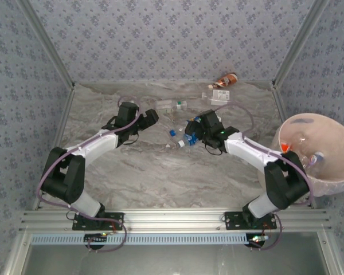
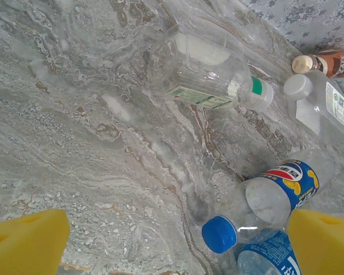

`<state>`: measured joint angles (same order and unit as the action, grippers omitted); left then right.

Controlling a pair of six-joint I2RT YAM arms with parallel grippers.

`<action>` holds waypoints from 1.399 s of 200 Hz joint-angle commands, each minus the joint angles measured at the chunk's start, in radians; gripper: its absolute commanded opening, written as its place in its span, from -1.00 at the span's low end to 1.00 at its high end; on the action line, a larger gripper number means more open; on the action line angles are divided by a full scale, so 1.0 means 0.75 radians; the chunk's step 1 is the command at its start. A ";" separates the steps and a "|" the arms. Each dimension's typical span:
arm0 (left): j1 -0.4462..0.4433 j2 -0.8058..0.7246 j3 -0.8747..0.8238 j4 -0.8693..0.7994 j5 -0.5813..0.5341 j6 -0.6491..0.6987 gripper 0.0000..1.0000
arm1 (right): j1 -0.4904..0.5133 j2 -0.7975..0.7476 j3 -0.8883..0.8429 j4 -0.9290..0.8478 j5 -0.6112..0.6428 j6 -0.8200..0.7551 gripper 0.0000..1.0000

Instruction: Put the plastic bottles in the bin

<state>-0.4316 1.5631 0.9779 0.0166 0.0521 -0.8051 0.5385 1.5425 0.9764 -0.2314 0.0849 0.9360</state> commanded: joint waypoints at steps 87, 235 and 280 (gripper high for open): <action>0.030 0.015 0.027 -0.077 0.006 0.019 0.96 | -0.055 0.197 -0.027 0.077 0.057 0.440 0.93; 0.033 0.074 0.064 -0.096 0.043 0.011 0.96 | -0.141 0.200 -0.096 0.125 0.055 0.234 0.63; 0.032 0.094 0.075 -0.093 0.069 0.001 0.96 | -0.125 0.140 -0.067 0.053 0.072 0.056 0.47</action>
<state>-0.4122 1.6173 0.9947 -0.0353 0.0776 -0.8024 0.4389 1.6726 0.9054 -0.1440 0.0952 1.0832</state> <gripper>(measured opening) 0.979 0.762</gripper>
